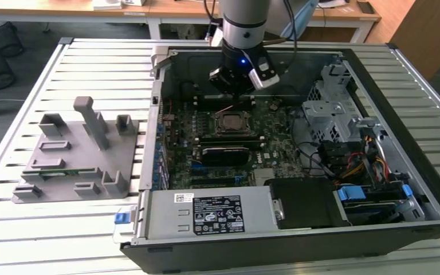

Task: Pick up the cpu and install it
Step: 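Install the first cpu locking lever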

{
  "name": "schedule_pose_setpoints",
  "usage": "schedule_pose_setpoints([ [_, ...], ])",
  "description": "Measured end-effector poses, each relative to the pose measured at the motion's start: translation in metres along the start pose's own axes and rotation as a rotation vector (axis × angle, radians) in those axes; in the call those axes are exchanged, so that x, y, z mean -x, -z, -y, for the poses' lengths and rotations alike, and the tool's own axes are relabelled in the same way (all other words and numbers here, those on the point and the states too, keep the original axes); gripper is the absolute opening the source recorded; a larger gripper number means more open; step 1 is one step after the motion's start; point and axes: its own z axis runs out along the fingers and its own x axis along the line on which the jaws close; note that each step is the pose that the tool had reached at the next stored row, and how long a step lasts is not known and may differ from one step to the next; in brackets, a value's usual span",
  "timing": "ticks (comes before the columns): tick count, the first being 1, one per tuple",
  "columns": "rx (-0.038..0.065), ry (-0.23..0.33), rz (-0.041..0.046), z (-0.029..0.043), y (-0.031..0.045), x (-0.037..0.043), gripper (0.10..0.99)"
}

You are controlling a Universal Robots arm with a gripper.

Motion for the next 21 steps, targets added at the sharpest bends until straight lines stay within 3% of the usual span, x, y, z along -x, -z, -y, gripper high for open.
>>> schedule_pose_setpoints([
  [5,0.0,0.0,-0.0001,-0.0001,-0.0026,0.0037,0.106],
  [21,-0.004,0.0,-0.0009,0.0007,-0.0207,0.0093,0.106],
])
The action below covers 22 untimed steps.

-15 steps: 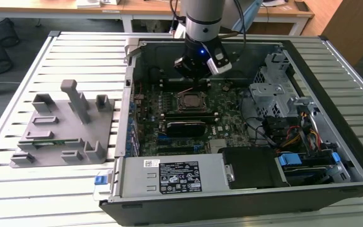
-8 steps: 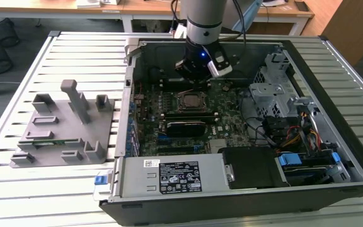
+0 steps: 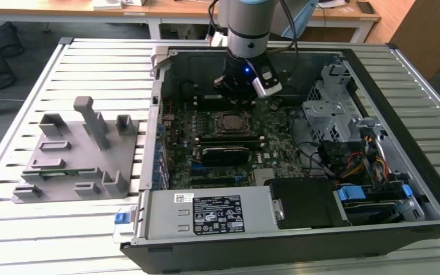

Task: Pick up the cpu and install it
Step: 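Install the first cpu locking lever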

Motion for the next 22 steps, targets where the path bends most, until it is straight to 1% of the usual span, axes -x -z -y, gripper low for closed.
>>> schedule_pose_setpoints([
  [2,-0.001,0.0,0.0001,0.0001,-0.0015,0.0004,0.106],
  [8,-0.004,0.0,0.0003,0.0002,-0.0029,0.0009,0.106],
  [9,-0.008,0.0,0.0002,0.0002,-0.0031,0.0009,0.106],
  [10,-0.013,0.0,0.0003,0.0001,-0.0032,0.0009,0.106],
  [14,-0.047,0.001,0.0009,-0.0001,-0.0047,0.0008,0.106],
  [16,-0.061,0.001,0.0006,-0.0003,-0.006,0.0008,0.106],
  [17,-0.065,0.001,0.0005,-0.0003,-0.0067,0.0008,0.106],
  [18,-0.066,0.001,0.0004,-0.0003,-0.0072,0.0008,0.106],
  [20,-0.066,0.001,0.0007,-0.0004,-0.008,0.0008,0.106],
  [22,-0.063,0.001,0.0008,-0.0005,-0.0082,0.0008,0.106],
])
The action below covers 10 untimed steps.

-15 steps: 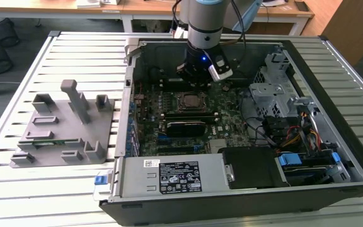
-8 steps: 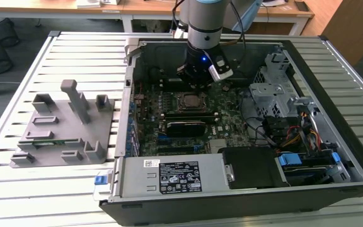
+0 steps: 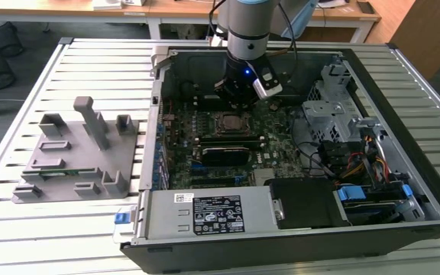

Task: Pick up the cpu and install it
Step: 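Install the first cpu locking lever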

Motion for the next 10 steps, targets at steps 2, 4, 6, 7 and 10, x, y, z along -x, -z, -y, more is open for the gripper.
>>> schedule_pose_setpoints([
  [2,0.008,0.0,-0.0004,0.0005,0.0004,-0.0003,0.106],
  [4,0.018,0.0,-0.0013,0.0007,0.0005,-0.0004,0.106],
  [6,0.032,-0.001,-0.0012,0.0002,0.0,-0.0002,0.106],
  [7,0.038,-0.001,-0.0012,0.0005,0.0003,-0.0003,0.106],
  [10,0.053,-0.001,-0.001,0.0001,-0.0001,-0.0001,0.106],
])
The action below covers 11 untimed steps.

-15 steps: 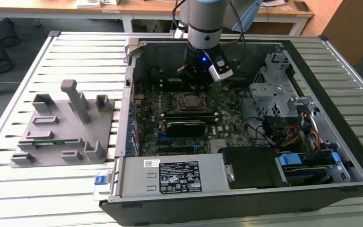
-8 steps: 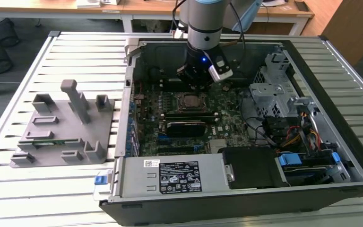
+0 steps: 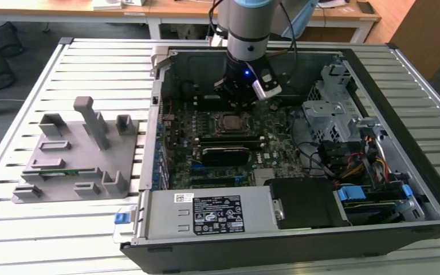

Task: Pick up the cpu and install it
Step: 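Install the first cpu locking lever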

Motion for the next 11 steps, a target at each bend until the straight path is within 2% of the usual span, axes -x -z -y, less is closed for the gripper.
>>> schedule_pose_setpoints([
  [3,0.007,0.0,0.0006,-0.0002,-0.0003,0.0001,0.106],
  [6,0.008,0.0,0.0007,-0.0004,0.0004,0.0002,0.106],
  [11,0.008,0.0,0.0003,-0.0007,0.0076,0.0003,0.106],
])
